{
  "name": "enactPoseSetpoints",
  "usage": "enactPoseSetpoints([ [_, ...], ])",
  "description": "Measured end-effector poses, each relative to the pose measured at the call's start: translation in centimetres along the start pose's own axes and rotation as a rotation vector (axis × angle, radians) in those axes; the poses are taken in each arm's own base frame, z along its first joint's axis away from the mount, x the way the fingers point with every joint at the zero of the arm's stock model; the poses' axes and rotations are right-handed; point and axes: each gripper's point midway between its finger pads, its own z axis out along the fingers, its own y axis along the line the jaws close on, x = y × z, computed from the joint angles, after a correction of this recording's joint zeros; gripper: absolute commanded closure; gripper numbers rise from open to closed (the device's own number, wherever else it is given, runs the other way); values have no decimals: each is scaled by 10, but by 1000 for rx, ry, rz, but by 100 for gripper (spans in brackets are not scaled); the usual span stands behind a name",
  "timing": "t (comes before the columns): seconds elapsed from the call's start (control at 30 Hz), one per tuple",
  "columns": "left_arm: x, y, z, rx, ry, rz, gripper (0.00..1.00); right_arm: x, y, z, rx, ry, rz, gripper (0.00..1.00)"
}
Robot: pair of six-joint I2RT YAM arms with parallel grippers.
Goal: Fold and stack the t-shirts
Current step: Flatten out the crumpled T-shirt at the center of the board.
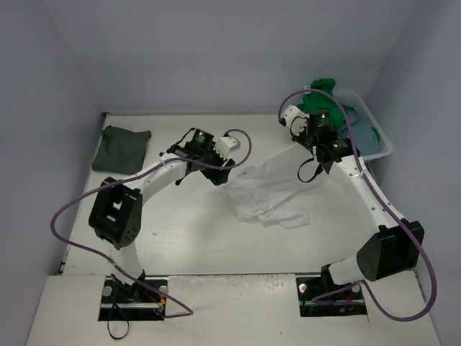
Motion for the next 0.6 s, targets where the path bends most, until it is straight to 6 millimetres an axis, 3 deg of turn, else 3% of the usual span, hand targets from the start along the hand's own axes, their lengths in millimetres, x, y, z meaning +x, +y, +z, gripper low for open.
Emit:
enactPoseSetpoints([
  [0.17, 5, 1, 37, 43, -6, -44, 41, 4, -5, -1, -5, -11, 25, 100],
  [0.3, -11, 3, 63, 75, -61, -80, 40, 4, -9, -5, 0, -22, 40, 100],
  [0.43, -48, 3, 74, 86, -169, -100, 38, 4, -7, -5, -10, -27, 46, 100],
  [0.6, -111, -11, 60, 118, -310, -75, 38, 9, 0, -7, -24, -23, 44, 100],
])
